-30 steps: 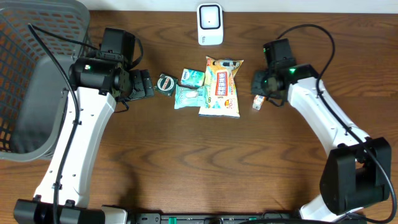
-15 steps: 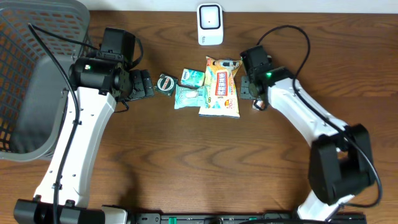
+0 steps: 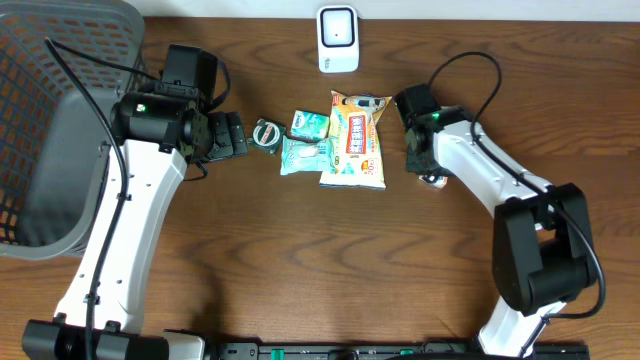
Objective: Scan the item barcode
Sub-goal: 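Grasp the orange box with the right gripper and pull it rightward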
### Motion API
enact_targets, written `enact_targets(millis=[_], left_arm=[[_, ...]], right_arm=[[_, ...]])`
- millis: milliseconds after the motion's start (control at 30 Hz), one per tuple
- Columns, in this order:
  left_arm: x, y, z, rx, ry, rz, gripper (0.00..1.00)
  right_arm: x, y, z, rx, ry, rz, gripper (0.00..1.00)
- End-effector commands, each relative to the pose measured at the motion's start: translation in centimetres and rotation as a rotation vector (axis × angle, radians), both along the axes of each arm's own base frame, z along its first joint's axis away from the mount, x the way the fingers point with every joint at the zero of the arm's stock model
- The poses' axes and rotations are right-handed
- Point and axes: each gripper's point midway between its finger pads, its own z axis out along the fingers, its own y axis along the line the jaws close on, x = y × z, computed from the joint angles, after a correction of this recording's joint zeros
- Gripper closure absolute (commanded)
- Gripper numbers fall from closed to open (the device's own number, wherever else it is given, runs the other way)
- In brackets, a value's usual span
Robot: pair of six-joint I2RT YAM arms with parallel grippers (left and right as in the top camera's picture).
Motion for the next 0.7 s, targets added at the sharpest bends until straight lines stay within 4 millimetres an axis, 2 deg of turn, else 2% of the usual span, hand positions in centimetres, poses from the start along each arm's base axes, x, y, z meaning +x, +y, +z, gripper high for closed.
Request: enact_targets(millis=[0,100,233,400,667], left_arm=[[0.0,0.4,0.0,0.014,-0.002,0.012,0.01],[0.0,0.4,0.1,0.014,-0.002,0.012,0.01],[0.0,0.4,0.0,0.014,-0.002,0.012,0.02],[-0.1,0.4,0.1,0.014,-0.002,0.012,0.01],[0.0,0.4,0.0,0.014,-0.002,0.012,0.01]], right_arm=[[0.0,-0.7,1.6,-0.013,-0.037,-0.024,0.64],[0.0,0.7,1.1,0.067,-0.025,-0.013,0.59],[1.3,2.7,1.0,0.178,-0.068,0.004,0.53],[1.8,2.9,0.4,0.188,-0.096,0.003,0.55],[0.7,2.3,-2.1,0.181,-0.087,-0.025,0.57]])
